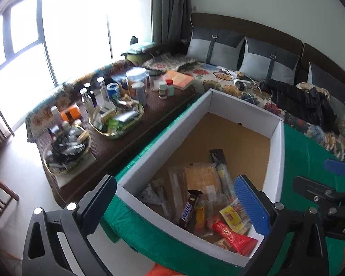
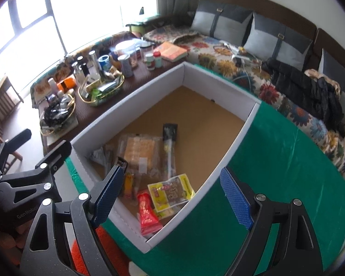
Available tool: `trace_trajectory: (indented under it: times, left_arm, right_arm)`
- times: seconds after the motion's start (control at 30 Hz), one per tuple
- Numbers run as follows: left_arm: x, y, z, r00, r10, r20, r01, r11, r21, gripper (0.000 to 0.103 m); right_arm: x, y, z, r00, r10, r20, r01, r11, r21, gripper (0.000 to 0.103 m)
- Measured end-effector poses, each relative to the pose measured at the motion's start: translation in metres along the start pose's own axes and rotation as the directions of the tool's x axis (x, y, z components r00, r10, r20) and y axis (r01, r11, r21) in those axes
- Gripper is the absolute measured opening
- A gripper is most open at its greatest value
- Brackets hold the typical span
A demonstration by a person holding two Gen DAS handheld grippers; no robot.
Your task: Organize snacks
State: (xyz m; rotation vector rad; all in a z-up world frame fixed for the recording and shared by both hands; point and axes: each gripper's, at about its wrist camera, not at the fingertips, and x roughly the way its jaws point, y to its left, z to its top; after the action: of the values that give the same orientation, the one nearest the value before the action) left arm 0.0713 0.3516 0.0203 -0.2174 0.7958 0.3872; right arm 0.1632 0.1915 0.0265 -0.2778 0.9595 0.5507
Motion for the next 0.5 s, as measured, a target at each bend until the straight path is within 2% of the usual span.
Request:
trace_trajectory:
  times: [0.1,0.33,0.5]
  left_arm:
    - [0.004,0.004,0.0,1.0,-0.02,-0.01,0.02,0.999,-0.033,0.101]
    - [0.006,-0.001,0.0,1.0,0.017,-0.009,-0.017,1.0,0.001,0.102]
    - [0.008,0.002,0.002,1.0,0.004,-0.018,-0.005,1.0,-0.016,0.103]
  right_arm:
    - [0.002,0.004,-0.001,1.0,-0.007,-0.008,0.007,1.0,-0.009,0.088]
    - [0.01,0.008,-0.002,1.0,-0.028,-0.015,0.027,0.999,-0.027,0.088]
    - [0.015,0.007,0.0,0.999,-0.031,-0.019,0.031,0.999,-0.02,0.088]
